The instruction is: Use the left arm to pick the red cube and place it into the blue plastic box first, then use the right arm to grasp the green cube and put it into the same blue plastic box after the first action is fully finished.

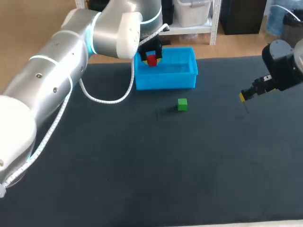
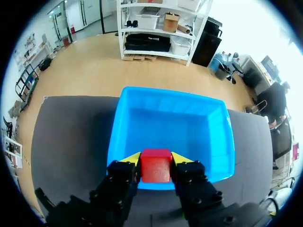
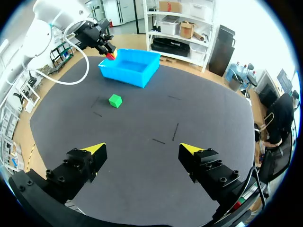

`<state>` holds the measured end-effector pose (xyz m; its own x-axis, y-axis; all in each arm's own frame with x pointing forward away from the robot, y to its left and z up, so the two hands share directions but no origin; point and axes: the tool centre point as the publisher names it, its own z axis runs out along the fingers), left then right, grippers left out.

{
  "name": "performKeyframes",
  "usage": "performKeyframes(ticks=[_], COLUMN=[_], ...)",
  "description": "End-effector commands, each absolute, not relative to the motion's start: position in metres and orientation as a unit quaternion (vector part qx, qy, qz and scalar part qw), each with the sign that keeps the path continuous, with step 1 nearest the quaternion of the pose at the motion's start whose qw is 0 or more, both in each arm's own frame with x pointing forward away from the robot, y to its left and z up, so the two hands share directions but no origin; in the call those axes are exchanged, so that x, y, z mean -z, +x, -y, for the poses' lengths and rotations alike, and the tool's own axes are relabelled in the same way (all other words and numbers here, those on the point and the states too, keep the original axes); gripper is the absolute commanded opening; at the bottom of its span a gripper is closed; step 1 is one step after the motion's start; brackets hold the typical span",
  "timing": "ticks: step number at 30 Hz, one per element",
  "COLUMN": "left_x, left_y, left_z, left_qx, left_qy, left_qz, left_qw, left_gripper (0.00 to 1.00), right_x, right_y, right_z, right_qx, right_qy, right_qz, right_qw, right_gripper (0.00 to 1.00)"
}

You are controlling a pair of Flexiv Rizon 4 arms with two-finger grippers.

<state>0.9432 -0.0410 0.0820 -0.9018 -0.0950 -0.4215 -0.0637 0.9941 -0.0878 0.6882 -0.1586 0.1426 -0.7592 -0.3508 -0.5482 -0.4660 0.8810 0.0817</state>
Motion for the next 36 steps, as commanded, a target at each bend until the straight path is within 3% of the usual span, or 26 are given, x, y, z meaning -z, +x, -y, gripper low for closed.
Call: performKeyframes(ticks=[1,16,18,20,22,25,36], left_x=[-0.077,-0.067,-0.067,-0.067,-0.068,-0.069,-0.088], left_y=[0.972,0.98,0.981,0.981,0.981,0.98,0.961], left_z=[0.049,0.052,0.051,0.05,0.049,0.048,0.045], left_qx=[0.023,0.008,0.006,0.005,0.005,0.008,0.027], left_qy=[-0.041,-0.051,-0.054,-0.055,-0.056,-0.06,-0.034], left_qz=[-0.982,-0.984,-0.984,-0.984,-0.984,-0.985,-0.986], left_qw=[0.181,0.171,0.169,0.169,0.169,0.164,0.162], left_gripper=[0.0,0.0,0.38,0.49,0.78,0.98,1.0], right_x=[-0.142,-0.142,-0.142,-0.142,-0.142,-0.142,-0.142], right_y=[0.688,0.688,0.688,0.688,0.688,0.688,0.688], right_z=[0.159,0.159,0.159,0.159,0.159,0.159,0.159], right_qx=[-0.107,-0.107,-0.107,-0.107,-0.107,-0.107,-0.107], right_qy=[-0.219,-0.219,-0.219,-0.219,-0.219,-0.219,-0.219], right_qz=[-0.932,-0.932,-0.932,-0.932,-0.932,-0.932,-0.932], right_qw=[0.27,0.27,0.27,0.27,0.27,0.27,0.27], right_gripper=[1.0,1.0,1.0,1.0,1.0,1.0,1.0])
